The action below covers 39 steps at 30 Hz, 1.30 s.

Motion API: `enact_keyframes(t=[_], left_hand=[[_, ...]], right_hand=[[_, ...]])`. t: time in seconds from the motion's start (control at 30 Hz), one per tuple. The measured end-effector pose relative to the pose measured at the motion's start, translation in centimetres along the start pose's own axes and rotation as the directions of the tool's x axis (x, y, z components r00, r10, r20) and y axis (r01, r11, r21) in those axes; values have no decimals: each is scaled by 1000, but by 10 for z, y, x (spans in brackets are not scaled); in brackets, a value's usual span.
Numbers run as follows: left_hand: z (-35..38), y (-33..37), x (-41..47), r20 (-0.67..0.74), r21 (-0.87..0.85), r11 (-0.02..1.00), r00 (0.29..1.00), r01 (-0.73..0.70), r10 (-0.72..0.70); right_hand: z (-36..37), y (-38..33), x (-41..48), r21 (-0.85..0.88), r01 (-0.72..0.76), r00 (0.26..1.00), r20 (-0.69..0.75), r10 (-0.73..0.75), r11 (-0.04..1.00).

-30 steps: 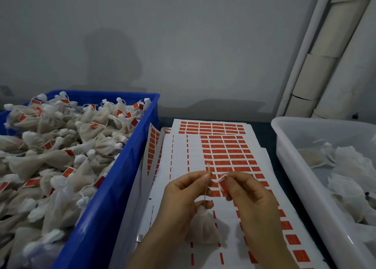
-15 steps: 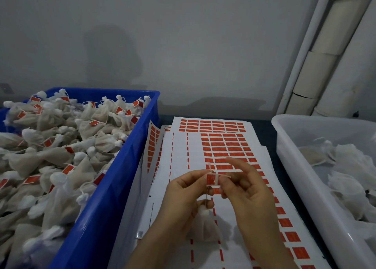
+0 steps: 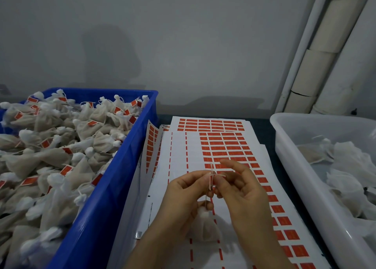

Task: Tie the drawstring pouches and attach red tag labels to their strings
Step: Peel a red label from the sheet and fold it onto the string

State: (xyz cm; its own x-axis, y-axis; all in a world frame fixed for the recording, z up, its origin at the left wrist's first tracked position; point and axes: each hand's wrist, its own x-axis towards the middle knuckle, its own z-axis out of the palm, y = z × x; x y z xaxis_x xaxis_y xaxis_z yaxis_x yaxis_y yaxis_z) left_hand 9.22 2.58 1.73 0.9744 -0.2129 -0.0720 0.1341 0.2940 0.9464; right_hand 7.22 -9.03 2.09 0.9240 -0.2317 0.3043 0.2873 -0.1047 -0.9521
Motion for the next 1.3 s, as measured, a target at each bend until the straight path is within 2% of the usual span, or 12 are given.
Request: enact_keyframes(t=[0.33,0.47,0.6,0.73,0.9,1.07,1.23,1.3], left_hand=[[-2,-2,0,65,-6,1000,998,-3,4],[1,-5,1,64,108,992,996,-62,55],[0,-8,1,-33,160,976,987,-148,156],[0,-4,0,-50,260,929,957,-265,287],[1,-7,2,-114,371,868,911,-331,396],[2,-13,3,-142,463,807,868,-367,476],[2,-13,0,-75,577,705,833,-412,548],[2,-13,-2,-87,565,711,827,-419,556]], right_hand=[[1,2,1,48,-32,999,-40,34,998],[-1,2,2,61,-24,999,-34,26,998],[-1,3,3,0,-6,1000,2,6,1000],[-1,6,4,-109,4,1000,5,-4,994],[-2,10,3,-221,9,998,-66,-24,975],[-2,13,6,-223,-1,996,-85,-18,975],[-2,14,6,-139,-58,998,-39,53,989],[-1,12,5,-129,-47,998,-37,42,991]])
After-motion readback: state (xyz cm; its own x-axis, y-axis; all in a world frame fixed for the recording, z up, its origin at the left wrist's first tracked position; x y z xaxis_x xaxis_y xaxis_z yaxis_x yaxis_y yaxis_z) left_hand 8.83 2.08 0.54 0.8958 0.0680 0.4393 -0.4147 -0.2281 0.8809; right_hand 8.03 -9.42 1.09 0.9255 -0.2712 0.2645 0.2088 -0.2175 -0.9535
